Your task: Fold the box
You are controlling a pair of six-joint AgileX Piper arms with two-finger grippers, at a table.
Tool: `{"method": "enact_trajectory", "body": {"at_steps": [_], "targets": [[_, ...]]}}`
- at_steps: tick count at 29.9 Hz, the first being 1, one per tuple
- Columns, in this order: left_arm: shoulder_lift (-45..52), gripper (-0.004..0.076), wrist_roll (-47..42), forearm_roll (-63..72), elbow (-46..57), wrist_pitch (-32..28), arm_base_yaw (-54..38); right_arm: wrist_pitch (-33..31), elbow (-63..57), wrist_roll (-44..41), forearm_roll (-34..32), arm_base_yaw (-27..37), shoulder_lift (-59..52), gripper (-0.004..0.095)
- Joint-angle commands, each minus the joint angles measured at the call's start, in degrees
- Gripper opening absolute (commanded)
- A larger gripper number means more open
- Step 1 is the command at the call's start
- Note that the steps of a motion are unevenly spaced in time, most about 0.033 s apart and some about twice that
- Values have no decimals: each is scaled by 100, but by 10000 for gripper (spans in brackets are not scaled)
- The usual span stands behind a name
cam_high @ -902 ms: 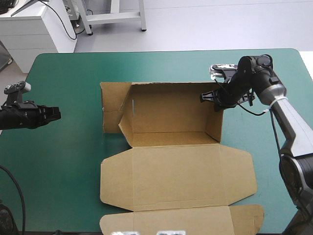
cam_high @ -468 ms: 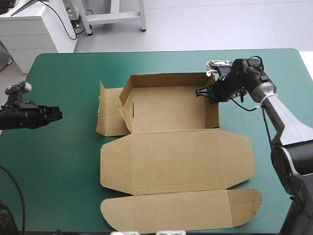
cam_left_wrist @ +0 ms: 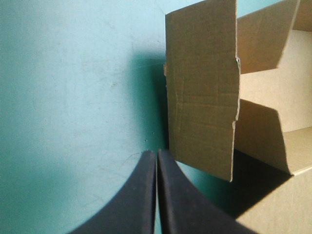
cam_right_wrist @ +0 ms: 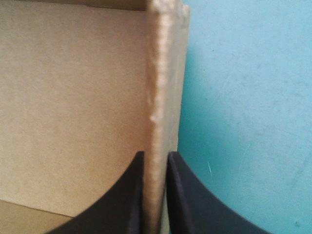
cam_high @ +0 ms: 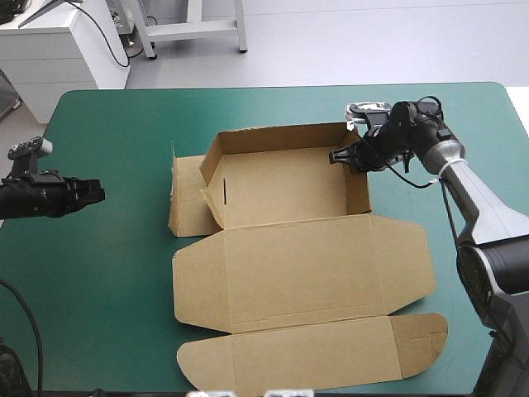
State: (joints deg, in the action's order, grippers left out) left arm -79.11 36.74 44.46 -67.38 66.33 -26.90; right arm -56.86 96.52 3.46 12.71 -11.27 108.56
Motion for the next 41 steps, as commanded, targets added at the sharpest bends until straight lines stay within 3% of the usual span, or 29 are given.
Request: {"method": "enact_trajectory", "body": {"at_steps": [1,5,8,13,17,26,31,35,37,41], "targets": [[183,-8,39,317,-138,-66,-8,274,139,16,11,12,-264,281],[183,-8,39,317,-138,-66,-8,199,234,-48,11,12,-264,508],[183,-8,39,317,-138,-66,-8,-142,491,-170,-16,12,-264,587],[183,-8,39,317,-138,-66,-8,-928,850,-346,-217,12,-264,594],[183,-8,39,317,-138,-66,-8,-1167,837,-558,-560,-2,-149,594],[183,-8,39,357,-138,-66,2,-1068,837,-479,71,-2,428,592],[183,-8,77,357,-138,-69,2,-966,837,-461,91,-2,453,587],[183,-8,77,357,-138,-69,2,-811,837,-445,112,-2,453,475],[183,-8,77,357,-138,-69,2,-798,837,-434,110,-2,453,352],[183,-8,86,296,-138,-90,2,-817,837,-99,142,-2,453,-23]]}}
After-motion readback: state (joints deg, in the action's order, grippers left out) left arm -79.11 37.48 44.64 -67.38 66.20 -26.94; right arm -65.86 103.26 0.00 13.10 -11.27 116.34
